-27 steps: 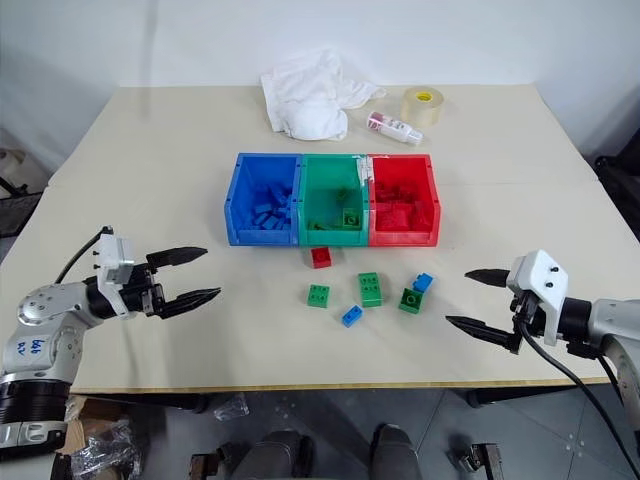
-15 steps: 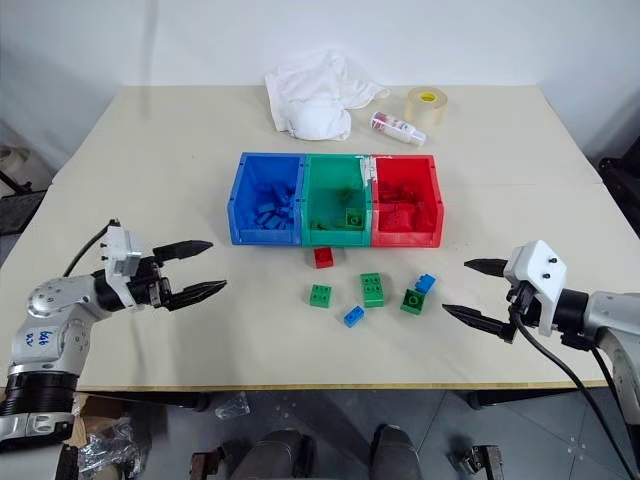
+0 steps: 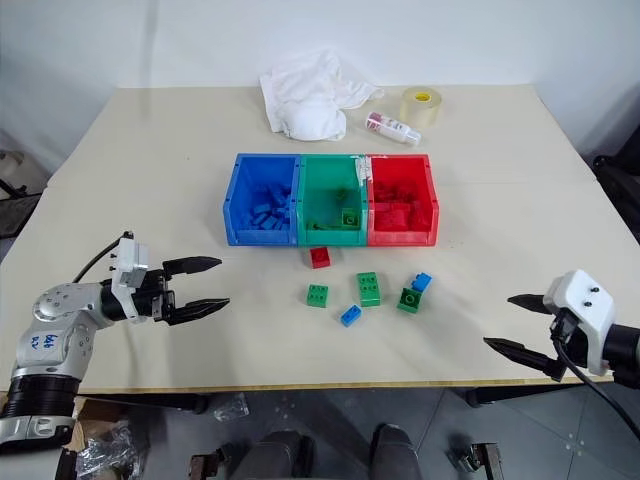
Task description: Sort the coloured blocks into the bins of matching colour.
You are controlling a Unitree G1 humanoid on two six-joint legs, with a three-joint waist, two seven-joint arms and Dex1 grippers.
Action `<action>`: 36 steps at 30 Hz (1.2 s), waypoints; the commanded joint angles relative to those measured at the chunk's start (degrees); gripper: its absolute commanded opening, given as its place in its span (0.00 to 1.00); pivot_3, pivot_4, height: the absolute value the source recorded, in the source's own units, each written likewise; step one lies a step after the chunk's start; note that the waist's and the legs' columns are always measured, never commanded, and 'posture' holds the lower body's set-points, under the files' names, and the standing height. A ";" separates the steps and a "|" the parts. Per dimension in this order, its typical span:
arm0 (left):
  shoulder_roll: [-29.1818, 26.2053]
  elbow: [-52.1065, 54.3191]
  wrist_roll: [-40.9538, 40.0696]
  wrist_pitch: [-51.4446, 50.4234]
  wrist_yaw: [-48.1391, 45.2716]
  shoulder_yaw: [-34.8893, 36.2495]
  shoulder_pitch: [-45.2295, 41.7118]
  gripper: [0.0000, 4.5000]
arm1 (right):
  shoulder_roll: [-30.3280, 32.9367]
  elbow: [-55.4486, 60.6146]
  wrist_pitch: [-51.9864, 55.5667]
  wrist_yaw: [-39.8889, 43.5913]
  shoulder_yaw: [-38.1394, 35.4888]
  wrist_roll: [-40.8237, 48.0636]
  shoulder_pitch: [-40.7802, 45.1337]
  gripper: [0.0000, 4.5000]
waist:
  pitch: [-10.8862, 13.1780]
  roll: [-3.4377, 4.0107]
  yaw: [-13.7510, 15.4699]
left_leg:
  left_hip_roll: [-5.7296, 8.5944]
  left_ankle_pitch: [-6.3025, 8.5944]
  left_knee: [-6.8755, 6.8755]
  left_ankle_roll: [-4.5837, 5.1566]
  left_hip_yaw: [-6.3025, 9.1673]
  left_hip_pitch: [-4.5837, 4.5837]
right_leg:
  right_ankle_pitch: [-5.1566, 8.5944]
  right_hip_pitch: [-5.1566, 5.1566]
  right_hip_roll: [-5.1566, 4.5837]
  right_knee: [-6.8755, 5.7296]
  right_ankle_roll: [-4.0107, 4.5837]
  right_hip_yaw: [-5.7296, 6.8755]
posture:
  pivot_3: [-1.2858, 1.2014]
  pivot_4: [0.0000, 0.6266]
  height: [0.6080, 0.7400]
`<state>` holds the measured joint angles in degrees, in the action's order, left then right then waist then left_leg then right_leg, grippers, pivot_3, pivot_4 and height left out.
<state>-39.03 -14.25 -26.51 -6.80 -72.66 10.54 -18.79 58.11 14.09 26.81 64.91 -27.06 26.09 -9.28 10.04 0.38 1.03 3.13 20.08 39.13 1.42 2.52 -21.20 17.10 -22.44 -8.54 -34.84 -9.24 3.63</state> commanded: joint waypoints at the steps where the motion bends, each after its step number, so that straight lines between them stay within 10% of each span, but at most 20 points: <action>1: -0.30 2.27 -0.52 0.22 0.14 0.39 1.02 0.99 | 1.21 1.42 1.52 0.18 4.66 0.93 4.82 1.00 | 0.00 0.00 0.08 | 0.00 0.00 0.00 0.00 0.01 -0.01 | 0.00 0.00 0.00 0.01 0.00 0.00 | 0.52 0.24 1.00; 12: 0.50 12.07 -2.84 -2.22 2.84 1.45 7.71 0.99 | -4.65 -12.82 -3.31 6.80 30.13 -7.23 32.29 1.00 | 0.02 -0.03 0.20 | 0.02 0.00 0.00 0.00 0.11 -0.07 | 0.00 -0.03 -0.02 0.07 0.00 0.05 | 0.52 0.24 1.00; 22: 1.08 16.09 -3.64 -1.68 5.63 2.95 12.66 0.99 | -7.26 -21.12 -7.45 11.40 39.56 -14.56 39.72 1.00 | 0.02 -0.03 -0.03 | 0.02 0.00 0.00 -0.01 0.12 -0.09 | 0.00 -0.06 -0.02 0.05 0.00 0.07 | 0.52 0.24 1.00; 32: 1.70 15.25 -3.41 -0.53 6.30 2.78 12.97 1.00 | -9.05 -21.16 -8.05 11.15 38.53 -14.50 40.62 0.34 | 0.02 -0.03 0.09 | 0.04 0.00 0.01 -0.01 0.11 -0.07 | 0.00 -0.03 -0.02 0.05 0.00 0.07 | 0.52 0.24 1.00; 36: 2.10 13.70 -3.00 0.13 6.19 2.23 11.72 1.00 | -8.83 -20.25 -7.79 10.89 37.56 -13.93 40.73 0.32 | 0.02 -0.03 0.06 | 0.04 0.00 0.01 -0.01 0.11 -0.07 | 0.00 -0.04 -0.02 0.05 0.00 0.08 | 0.52 0.24 1.00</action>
<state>-36.96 -0.82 -28.98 -7.68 -66.30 12.36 -6.45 48.71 -7.76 18.96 75.75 12.60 11.59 31.19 10.06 0.36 1.09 3.17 20.09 39.13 1.41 2.62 -21.27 17.10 -22.48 -8.56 -34.79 -9.24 3.71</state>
